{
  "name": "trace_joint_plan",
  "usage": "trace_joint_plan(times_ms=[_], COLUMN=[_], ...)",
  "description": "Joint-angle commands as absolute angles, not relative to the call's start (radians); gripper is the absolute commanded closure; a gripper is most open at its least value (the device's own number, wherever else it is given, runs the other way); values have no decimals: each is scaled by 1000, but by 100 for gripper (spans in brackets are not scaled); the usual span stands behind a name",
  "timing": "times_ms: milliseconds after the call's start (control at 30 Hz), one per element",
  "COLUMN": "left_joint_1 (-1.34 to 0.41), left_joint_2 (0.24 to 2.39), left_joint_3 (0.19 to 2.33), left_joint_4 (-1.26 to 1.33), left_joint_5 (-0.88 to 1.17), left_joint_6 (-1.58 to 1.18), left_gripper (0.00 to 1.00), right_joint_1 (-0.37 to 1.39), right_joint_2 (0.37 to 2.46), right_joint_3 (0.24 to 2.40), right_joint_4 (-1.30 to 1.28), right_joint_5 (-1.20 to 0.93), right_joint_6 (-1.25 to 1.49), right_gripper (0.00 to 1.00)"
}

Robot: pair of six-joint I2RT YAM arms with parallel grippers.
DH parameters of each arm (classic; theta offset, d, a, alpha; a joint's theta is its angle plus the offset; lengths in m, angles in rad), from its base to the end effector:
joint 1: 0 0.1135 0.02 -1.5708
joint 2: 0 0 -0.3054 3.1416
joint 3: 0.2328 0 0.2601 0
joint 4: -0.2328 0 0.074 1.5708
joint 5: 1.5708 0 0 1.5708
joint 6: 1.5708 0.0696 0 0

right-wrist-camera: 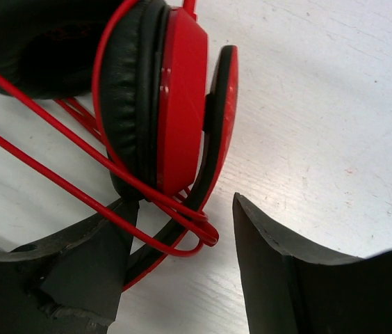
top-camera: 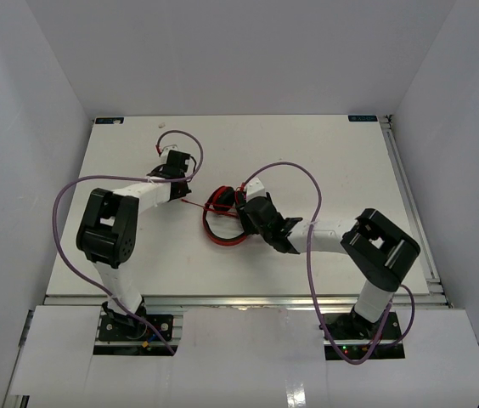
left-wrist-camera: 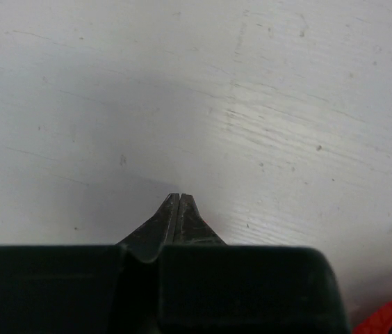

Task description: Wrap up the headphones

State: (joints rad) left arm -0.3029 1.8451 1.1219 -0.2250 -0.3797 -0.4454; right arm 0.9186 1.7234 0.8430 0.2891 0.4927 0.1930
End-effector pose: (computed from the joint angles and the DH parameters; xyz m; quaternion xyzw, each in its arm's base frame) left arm 0.4019 -0.0986 0.1724 -0.1242 0.9283 0.0573 0.3456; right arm 0.2606 0.2870 0.1830 -0.1965 0.8408 0.0579 0.5011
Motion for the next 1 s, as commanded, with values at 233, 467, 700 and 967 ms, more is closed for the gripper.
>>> trace_joint_plan(times_ms=[233, 467, 700, 967], left_joint_1=[-288, -291, -290, -315], left_joint_2=[1729, 1686, 1769, 1950], left_joint_3=[1160, 1186, 1268, 1500], left_joint_4=[-397, -512, -639, -954], left_joint_5=[-397, -353, -342, -434], left_joint_6=[-595, -759, -910, -1137], left_gripper=[60, 53, 55, 50], right_joint_1=[912, 911, 913, 912], right_joint_2=[1673, 1648, 1628, 1622], right_joint_3=[843, 837, 839, 833], right_joint_4=[271, 271, 268, 269], right_joint_5=[528, 522, 501, 501], right_joint_6=[163, 166, 169, 161], right_gripper=[37, 38, 39, 39])
